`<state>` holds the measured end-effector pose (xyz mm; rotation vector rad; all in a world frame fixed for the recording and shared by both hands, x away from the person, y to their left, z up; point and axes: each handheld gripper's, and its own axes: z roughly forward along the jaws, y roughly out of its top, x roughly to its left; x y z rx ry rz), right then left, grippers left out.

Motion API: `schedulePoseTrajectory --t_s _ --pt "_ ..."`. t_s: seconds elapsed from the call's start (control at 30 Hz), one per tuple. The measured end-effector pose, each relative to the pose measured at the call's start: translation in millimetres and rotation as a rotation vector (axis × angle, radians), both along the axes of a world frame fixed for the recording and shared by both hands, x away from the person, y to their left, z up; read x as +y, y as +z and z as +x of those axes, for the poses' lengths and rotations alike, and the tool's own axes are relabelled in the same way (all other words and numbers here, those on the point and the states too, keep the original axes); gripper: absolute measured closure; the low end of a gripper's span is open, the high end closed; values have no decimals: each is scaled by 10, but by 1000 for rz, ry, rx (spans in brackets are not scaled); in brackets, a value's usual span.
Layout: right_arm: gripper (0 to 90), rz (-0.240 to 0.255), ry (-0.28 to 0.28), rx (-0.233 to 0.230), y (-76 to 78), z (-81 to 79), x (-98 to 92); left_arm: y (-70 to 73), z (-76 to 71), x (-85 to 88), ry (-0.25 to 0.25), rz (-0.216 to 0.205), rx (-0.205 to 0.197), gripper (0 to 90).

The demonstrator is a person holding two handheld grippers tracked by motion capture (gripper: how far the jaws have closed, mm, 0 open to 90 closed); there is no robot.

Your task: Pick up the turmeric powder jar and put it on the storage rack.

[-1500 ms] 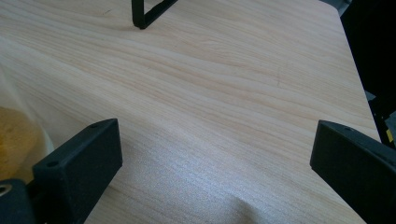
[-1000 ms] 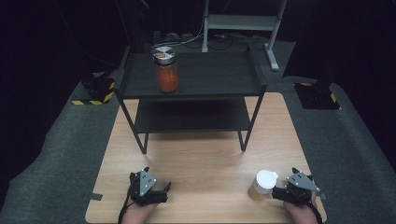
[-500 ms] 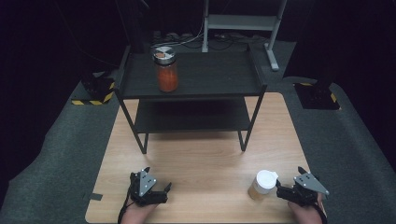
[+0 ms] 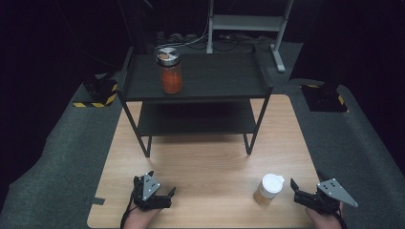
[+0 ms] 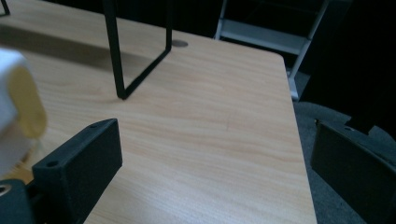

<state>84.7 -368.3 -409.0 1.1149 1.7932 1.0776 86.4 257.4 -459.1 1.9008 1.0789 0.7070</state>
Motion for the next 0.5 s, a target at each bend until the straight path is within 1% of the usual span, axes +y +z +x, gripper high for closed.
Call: schedulePoseTrajectory --t_s 0.07,0.23,0.33,0.5 --pt "16 15 8 -14 32 -30 -4 -1 1 3 1 -3 1 6" --pt "15 33 38 -49 109 -106 21 -2 4 18 0 -10 2 6" --pt "14 61 63 -63 140 -138 27 -2 3 16 0 -9 2 6" --pt "14 76 104 -83 187 -185 69 -4 3 22 3 -16 3 6"
